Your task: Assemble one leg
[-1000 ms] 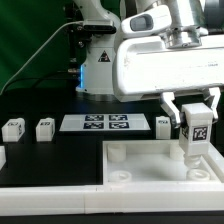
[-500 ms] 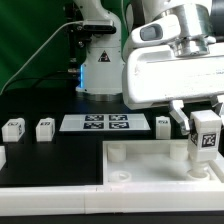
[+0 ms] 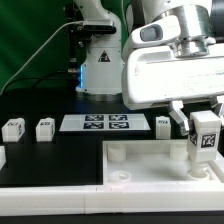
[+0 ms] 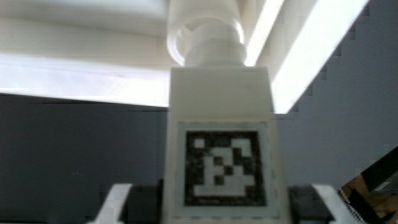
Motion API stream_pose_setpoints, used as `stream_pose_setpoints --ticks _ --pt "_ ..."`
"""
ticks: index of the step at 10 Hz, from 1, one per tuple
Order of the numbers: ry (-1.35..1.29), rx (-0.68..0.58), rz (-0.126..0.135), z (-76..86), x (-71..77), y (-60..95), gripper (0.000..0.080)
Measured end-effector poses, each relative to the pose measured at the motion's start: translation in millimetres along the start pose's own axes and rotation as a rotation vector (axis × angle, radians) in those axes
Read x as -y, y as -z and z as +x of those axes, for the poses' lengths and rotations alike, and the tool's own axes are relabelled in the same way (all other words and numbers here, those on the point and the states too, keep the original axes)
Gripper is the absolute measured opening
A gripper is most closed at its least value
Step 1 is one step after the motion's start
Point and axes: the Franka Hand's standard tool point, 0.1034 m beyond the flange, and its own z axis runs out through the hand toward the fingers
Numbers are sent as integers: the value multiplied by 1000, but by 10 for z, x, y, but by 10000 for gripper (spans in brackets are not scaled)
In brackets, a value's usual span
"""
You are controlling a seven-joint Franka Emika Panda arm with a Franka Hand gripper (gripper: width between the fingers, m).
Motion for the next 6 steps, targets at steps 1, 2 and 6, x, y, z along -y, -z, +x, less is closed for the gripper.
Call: stream_pose_setpoints --ticks 1,2,6 --pt "16 1 -5 -17 -60 -19 294" --pt "16 -1 -6 -12 -66 -27 294" --pt "20 2 -2 -61 -24 -71 294"
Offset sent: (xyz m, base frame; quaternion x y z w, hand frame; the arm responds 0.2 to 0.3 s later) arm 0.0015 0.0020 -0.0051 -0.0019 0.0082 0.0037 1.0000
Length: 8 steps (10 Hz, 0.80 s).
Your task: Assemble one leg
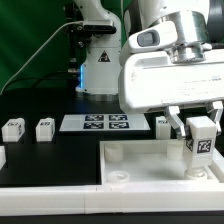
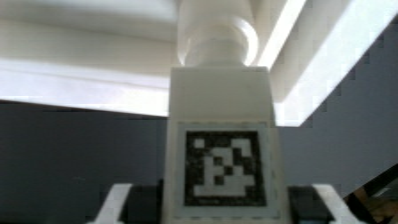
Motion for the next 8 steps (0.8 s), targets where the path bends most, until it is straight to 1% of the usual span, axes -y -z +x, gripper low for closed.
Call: stream_pose_setpoints --ticks 2,4,8 --pt "4 1 3 -64 41 -59 294" --pt "6 -52 -1 -38 66 -79 294" --pt "7 -36 2 -36 72 -73 295"
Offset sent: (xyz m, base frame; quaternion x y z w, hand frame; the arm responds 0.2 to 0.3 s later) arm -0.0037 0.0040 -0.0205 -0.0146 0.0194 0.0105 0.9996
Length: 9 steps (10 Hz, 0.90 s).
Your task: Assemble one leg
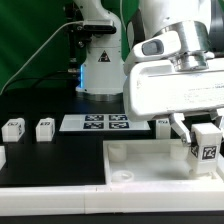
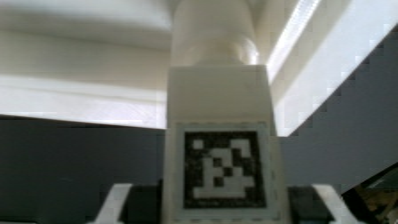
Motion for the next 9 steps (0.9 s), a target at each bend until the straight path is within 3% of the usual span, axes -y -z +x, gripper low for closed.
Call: stream_pose_setpoints --ticks 1,2,3,9 --pt "2 2 0 17 -4 15 295" --pt "4 1 -1 20 -17 18 485" --pt "6 0 -2 27 -24 24 613" --pt "31 10 -4 133 -76 124 649"
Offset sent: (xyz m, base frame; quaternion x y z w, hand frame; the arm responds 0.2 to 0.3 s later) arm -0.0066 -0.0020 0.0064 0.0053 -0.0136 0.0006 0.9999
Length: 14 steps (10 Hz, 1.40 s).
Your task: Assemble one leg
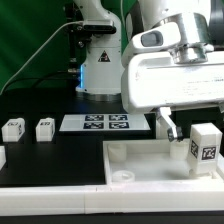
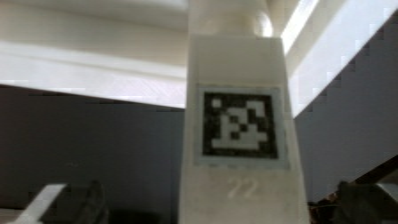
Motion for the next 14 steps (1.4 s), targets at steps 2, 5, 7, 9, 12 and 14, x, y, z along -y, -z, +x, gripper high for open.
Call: stream_pose_setpoints --ticks 2,5,7,9,12,14 --pt "8 14 -3 83 -64 88 649" --pt "10 52 6 47 -37 76 649" --pt "11 277 51 -11 25 79 649" --pt "5 456 84 -46 57 107 649" --pt "-3 669 128 -1 93 112 649" --pt "-6 675 130 13 79 54 649"
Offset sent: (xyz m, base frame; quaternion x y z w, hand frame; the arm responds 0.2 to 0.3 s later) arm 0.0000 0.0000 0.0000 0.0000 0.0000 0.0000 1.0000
